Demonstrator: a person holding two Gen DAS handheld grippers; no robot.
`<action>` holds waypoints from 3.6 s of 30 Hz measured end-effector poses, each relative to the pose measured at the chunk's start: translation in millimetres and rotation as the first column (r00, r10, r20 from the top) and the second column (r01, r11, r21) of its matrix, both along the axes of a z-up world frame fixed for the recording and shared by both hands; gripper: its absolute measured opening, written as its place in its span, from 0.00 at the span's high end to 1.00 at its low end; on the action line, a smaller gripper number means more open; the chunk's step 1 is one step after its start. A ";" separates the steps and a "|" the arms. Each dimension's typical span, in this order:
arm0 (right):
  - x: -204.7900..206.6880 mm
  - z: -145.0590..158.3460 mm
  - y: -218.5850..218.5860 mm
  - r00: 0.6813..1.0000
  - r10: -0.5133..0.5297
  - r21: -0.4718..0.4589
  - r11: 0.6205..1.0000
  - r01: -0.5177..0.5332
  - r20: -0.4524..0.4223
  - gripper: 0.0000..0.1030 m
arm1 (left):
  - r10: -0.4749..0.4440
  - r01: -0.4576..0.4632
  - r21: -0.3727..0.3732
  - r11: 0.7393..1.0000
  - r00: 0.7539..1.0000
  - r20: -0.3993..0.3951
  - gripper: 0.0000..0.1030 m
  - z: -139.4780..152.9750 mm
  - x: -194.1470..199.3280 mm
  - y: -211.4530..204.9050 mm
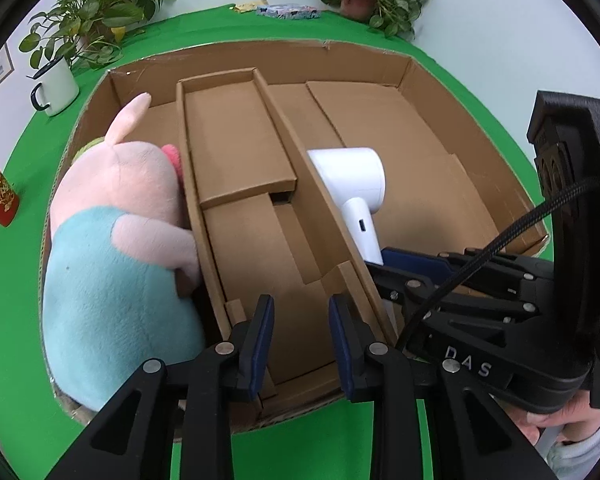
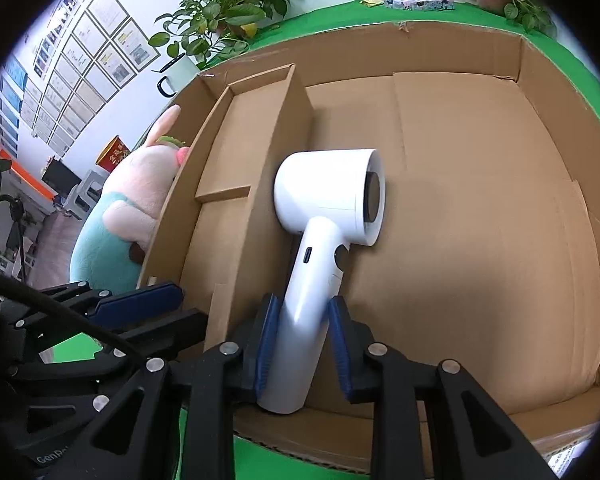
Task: Organize objects
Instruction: 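Lower the hair dryer into the box beside the brown insert, then open the right gripper and withdraw it toward the phone stand, then grasp the white phone stand with the right gripper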
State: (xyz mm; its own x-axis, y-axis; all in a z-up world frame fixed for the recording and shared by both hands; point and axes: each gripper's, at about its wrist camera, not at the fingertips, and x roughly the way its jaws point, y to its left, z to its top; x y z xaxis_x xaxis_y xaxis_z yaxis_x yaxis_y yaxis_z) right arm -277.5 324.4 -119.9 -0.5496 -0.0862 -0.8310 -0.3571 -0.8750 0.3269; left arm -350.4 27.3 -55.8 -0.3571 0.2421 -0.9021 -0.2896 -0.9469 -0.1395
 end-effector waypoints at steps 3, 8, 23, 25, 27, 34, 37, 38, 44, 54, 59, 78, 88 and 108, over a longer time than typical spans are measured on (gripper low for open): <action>-1.6 0.3 -1.4 1.000 0.007 0.016 1.000 -0.007 0.008 0.73 | 0.004 -0.004 -0.010 1.000 1.000 0.003 0.74 -1.3 4.3 -0.8; -2.0 2.8 -5.4 0.999 0.023 0.054 0.998 -0.024 0.022 0.74 | 0.006 -0.007 -0.030 1.000 1.000 -0.002 0.74 -2.6 11.5 -0.7; -8.2 10.2 0.2 0.999 0.011 0.083 0.996 -0.014 0.034 0.75 | 0.017 -0.017 -0.020 1.000 1.000 -0.013 0.74 -4.5 13.2 -4.9; -12.9 5.5 -0.8 0.999 0.012 0.103 0.995 -0.018 0.053 0.75 | 0.017 -0.018 -0.019 1.000 1.000 -0.009 0.74 -4.9 13.0 -4.7; -13.4 3.9 -3.5 0.999 0.018 0.120 0.993 -0.024 0.049 0.75 | 0.013 -0.013 -0.023 1.000 1.000 -0.009 0.74 -5.0 13.4 -3.8; -9.3 5.9 -9.8 0.998 0.037 0.164 0.985 -0.045 0.051 0.76 | 0.007 -0.007 -0.021 1.000 1.000 -0.007 0.74 -5.0 14.7 -4.0; -9.6 6.3 -9.0 0.998 0.036 0.166 0.985 -0.044 0.055 0.75 | -0.005 0.005 -0.025 1.000 1.000 -0.008 0.74 -4.6 15.0 -3.7; -9.7 6.2 -8.1 0.998 0.033 0.159 0.986 -0.041 0.052 0.75 | -0.004 0.004 -0.021 1.000 1.000 -0.009 0.74 -4.0 14.7 -4.4; 11.3 30.7 -12.2 0.998 0.004 0.272 0.962 0.014 -0.066 0.41 | 0.018 -0.027 -0.051 0.998 0.985 -0.171 0.69 20.9 34.0 -5.3; 109.2 63.3 -55.5 0.943 -0.032 0.510 0.835 0.207 -0.330 0.18 | 0.086 -0.096 0.021 0.995 0.755 -0.650 0.01 99.9 142.8 8.3; 141.5 64.4 -52.0 0.929 -0.097 0.474 0.838 0.270 -0.356 0.18 | 0.125 -0.119 0.053 0.991 0.746 -0.654 0.01 96.1 168.6 24.2; 183.1 71.8 -62.4 0.914 -0.087 0.455 0.846 0.279 -0.397 0.18 | 0.244 -0.223 0.114 0.968 0.735 -0.633 0.01 103.4 190.9 16.3; 183.1 71.8 -66.1 0.909 -0.078 0.465 0.839 0.281 -0.409 0.18 | 0.240 -0.213 0.117 0.970 0.759 -0.605 0.02 92.3 183.6 12.6; 201.5 -8.3 -58.1 0.980 0.019 0.379 0.923 0.059 -0.198 0.18 | 0.086 -0.026 0.221 0.975 0.960 -0.267 0.24 -18.1 143.5 20.3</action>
State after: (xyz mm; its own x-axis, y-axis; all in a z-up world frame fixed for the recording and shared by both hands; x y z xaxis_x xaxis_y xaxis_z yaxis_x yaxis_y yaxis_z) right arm -76.0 266.3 -128.2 -0.7020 0.2286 -0.6745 -0.3391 -0.9401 0.0343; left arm -206.9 47.7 -73.9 -0.6007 0.3910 -0.6974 -0.2926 -0.9193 -0.2633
